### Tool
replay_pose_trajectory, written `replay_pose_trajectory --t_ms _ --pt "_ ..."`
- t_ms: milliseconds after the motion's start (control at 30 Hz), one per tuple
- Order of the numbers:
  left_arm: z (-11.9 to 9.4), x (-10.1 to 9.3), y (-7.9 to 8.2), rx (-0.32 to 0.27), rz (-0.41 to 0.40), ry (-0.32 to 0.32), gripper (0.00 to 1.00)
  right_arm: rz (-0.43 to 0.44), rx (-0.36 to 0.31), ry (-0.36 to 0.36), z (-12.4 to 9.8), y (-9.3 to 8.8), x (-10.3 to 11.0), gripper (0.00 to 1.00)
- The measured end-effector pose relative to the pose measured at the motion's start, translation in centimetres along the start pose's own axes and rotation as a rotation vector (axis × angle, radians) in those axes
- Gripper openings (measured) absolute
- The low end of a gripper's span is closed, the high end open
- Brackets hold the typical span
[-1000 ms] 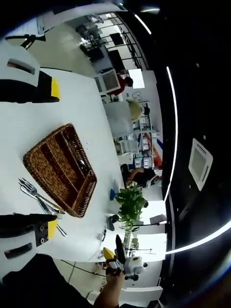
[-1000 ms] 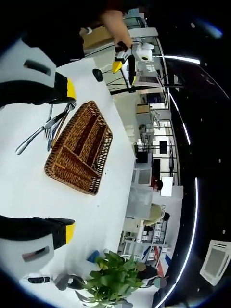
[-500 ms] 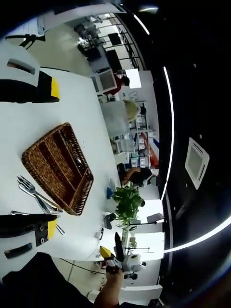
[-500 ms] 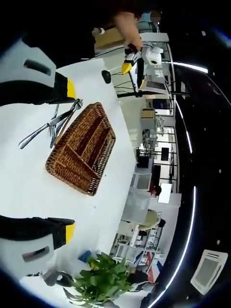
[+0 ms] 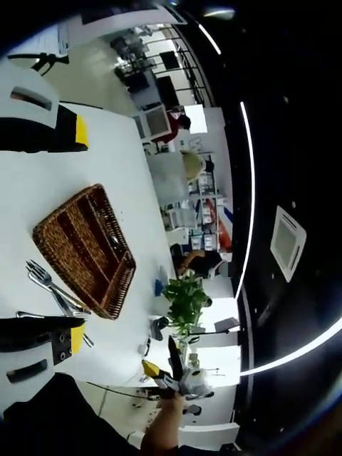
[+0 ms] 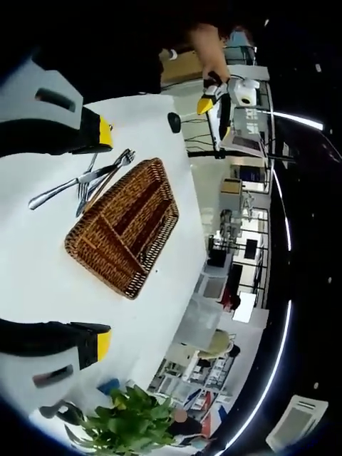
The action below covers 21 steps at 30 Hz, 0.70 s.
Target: Arrange the knives, forks, and spoons in their matching storage slots by inserting each utensil handle-first until every utensil is classified and aligned in the correct compartment
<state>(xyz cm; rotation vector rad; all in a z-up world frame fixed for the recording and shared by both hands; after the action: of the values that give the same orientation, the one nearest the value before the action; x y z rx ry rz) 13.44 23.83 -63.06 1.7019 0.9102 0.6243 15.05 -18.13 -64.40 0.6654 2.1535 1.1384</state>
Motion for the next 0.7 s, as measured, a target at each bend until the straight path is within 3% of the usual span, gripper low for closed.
replay_pose_trajectory --t_ms 67,133,700 --pt "0.0 0.0 -0.1 0.001 -0.001 0.002 1.0 -0.048 0.022 0.043 0.3 -0.4 0.5 0.99" --pt "0.0 0.1 -0.1 -0.001 0.003 0.015 1.0 -0.074 0.016 0.041 0.6 -0.6 0.6 0.99" --pt "-0.1 0.1 -0.3 0.013 -0.012 0.006 1.0 -0.075 0.015 0.124 2.2 -1.5 1.6 0.99"
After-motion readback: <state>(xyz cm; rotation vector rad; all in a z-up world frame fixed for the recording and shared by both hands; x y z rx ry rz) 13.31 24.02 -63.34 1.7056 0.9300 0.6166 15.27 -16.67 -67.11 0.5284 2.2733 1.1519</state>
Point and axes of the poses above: the point that each gripper's makers call its tool centre point, and the gripper's own axes: z roughly forward along the fingers, x roughly to its left, y roughly out of its top, the point moved 8 cm from there along -z, roughly backward along the fingers, and after that the axes turned 7 degrees about -z, right-handed, at the moved point
